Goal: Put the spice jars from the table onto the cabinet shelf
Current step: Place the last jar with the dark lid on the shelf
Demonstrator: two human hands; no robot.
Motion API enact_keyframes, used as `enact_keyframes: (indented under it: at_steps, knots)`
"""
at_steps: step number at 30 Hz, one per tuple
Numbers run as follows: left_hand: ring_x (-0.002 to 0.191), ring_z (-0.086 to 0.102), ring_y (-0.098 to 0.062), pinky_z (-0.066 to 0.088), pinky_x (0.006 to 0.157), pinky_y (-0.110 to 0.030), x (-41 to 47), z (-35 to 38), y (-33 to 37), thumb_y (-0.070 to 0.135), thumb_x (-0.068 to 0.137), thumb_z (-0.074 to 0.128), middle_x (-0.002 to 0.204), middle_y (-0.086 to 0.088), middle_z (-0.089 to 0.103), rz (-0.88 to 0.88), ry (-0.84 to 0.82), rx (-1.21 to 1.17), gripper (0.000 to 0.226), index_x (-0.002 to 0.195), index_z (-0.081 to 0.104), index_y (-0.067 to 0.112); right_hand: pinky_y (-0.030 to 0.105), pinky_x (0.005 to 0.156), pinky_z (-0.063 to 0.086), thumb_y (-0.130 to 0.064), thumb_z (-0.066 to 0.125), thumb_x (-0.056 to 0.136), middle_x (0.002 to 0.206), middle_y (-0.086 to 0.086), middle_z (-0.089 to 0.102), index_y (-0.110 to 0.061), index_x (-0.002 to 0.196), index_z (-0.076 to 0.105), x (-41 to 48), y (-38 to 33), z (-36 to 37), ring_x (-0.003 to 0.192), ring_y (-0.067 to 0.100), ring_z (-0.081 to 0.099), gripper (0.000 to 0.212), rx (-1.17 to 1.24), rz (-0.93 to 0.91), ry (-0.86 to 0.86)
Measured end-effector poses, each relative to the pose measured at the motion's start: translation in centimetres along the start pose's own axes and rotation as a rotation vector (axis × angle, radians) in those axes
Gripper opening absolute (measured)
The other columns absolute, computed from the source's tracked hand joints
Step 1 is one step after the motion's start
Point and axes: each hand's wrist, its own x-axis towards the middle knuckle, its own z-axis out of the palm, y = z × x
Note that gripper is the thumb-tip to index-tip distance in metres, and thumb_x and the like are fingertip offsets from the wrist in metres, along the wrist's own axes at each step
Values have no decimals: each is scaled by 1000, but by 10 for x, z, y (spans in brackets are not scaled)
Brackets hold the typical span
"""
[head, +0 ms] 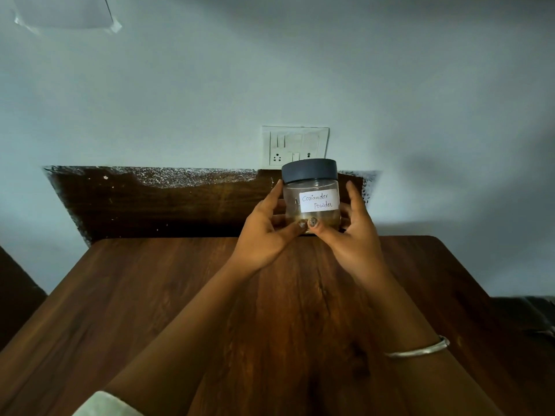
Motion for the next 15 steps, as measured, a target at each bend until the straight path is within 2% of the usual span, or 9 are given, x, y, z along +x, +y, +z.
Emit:
enact_keyframes:
  at_steps: [3, 7, 9, 12, 15]
  knots:
    - [105, 62, -10, 55, 83, -23, 0, 3, 2, 4, 83, 64, 118, 11, 58, 19, 12, -42, 76, 145, 24, 24, 38, 99, 45, -22, 71, 80, 137, 0, 50, -29, 149, 12, 0, -2, -11, 121, 16, 51, 92, 12, -1, -29]
    - [115, 58, -16, 52, 92, -34, 2, 12, 7, 0, 83, 62, 127, 4, 55, 46, 29, -31, 75, 145, 25, 20, 31, 99, 41, -11, 67, 82, 137, 0, 50, -26, 149, 16, 1, -8, -27, 123, 15, 48, 85, 3, -20, -43]
    - [117, 55, -11, 49, 97, -30, 5, 18, 11, 0, 83, 62, 127, 8, 53, 71, 41, 7, 76, 145, 24, 19, 24, 96, 41, -7, 68, 82, 135, -2, 52, -23, 148, 21, 3, -12, -34, 120, 9, 48, 83, -10, -38, -26]
    - [119, 49, -2, 44, 99, -21, 14, 30, 21, 2, 83, 63, 136, -2, 52, 114, 89, 102, 77, 146, 22, 18, 20, 91, 44, -7, 69, 80, 131, -6, 54, -24, 144, 31, 7, -17, -50, 118, 10, 51, 77, -45, -82, 25]
    - [122, 52, -12, 46, 98, -27, 27, 47, 36, 6, 84, 63, 134, -8, 54, 192, 129, 174, 75, 146, 23, 15, 17, 86, 45, -8, 71, 79, 130, -5, 52, -29, 141, 35, 18, -22, -69, 115, 13, 53, 75, -77, -130, 107]
